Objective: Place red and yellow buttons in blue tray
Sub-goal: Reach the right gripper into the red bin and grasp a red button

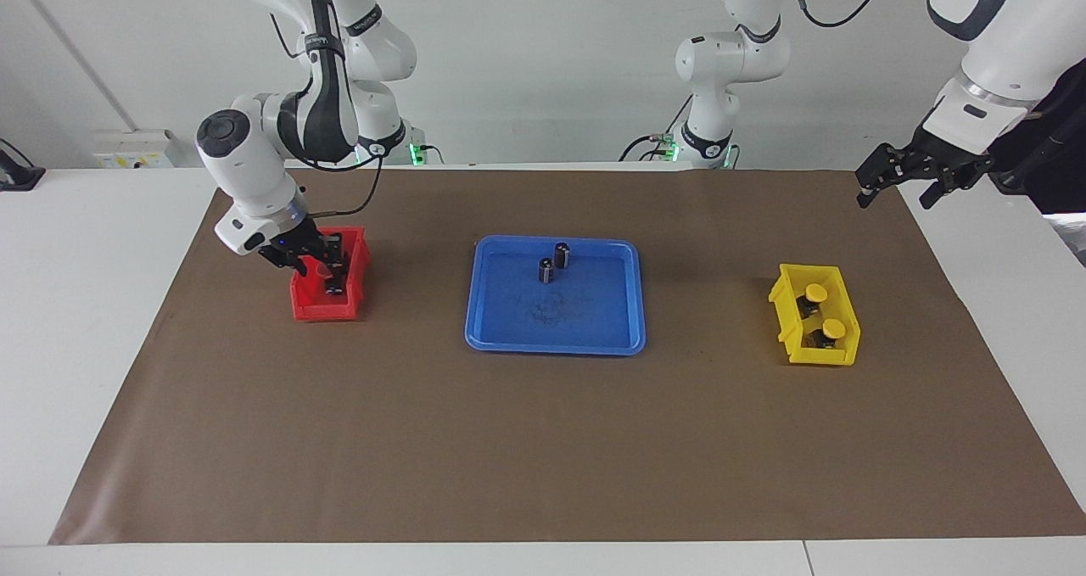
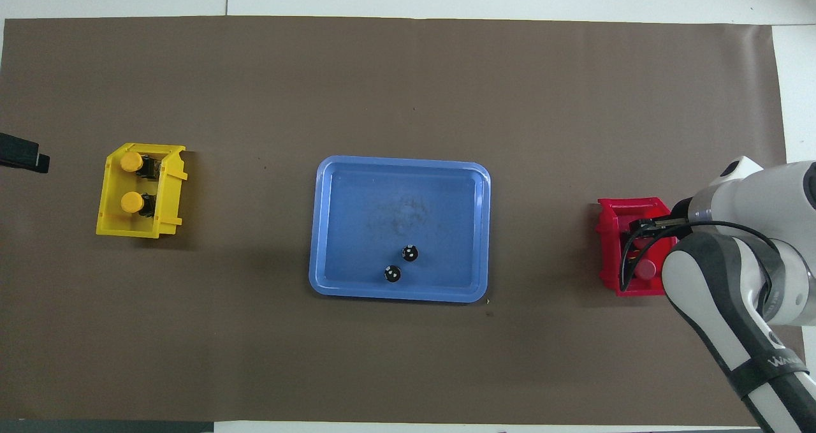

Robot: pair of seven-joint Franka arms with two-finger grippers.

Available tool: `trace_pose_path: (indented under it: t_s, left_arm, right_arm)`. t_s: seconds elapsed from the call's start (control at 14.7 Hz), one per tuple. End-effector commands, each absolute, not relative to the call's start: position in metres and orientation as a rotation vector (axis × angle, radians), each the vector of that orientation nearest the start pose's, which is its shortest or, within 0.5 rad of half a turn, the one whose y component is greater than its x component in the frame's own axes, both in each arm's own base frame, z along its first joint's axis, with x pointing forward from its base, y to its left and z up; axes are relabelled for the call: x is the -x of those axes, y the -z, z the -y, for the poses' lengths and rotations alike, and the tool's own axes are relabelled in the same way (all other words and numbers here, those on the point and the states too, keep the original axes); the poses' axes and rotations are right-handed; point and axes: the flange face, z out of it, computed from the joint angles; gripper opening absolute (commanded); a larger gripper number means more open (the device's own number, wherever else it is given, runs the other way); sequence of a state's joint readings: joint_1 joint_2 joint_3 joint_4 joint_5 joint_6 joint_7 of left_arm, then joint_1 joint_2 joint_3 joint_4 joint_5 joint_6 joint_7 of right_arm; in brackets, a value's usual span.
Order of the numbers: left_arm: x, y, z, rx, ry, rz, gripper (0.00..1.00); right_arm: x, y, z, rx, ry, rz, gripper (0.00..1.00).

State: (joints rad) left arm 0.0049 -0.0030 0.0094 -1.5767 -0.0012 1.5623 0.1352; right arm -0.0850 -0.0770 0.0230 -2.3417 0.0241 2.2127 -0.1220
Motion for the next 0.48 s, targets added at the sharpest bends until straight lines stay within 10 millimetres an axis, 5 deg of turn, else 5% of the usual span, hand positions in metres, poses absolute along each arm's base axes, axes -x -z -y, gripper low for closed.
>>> trace_pose_path:
  t_s: [0.0, 0.41]
  left_arm:
    - [-0.5438, -0.6243, -0.0077, 3.136, -0.024, -0.19, 1.0]
    - [-0.5436, -0.6234, -0.0077, 3.136, -0.029, -0.19, 1.0]
  right_arm:
    - [-0.4806, -0.3626, 0.0297, 3.106, -0.042, 0.084, 0.55]
    - [-0.473, -0.3563, 0.0286, 3.107, -0.043, 0.088, 0.55]
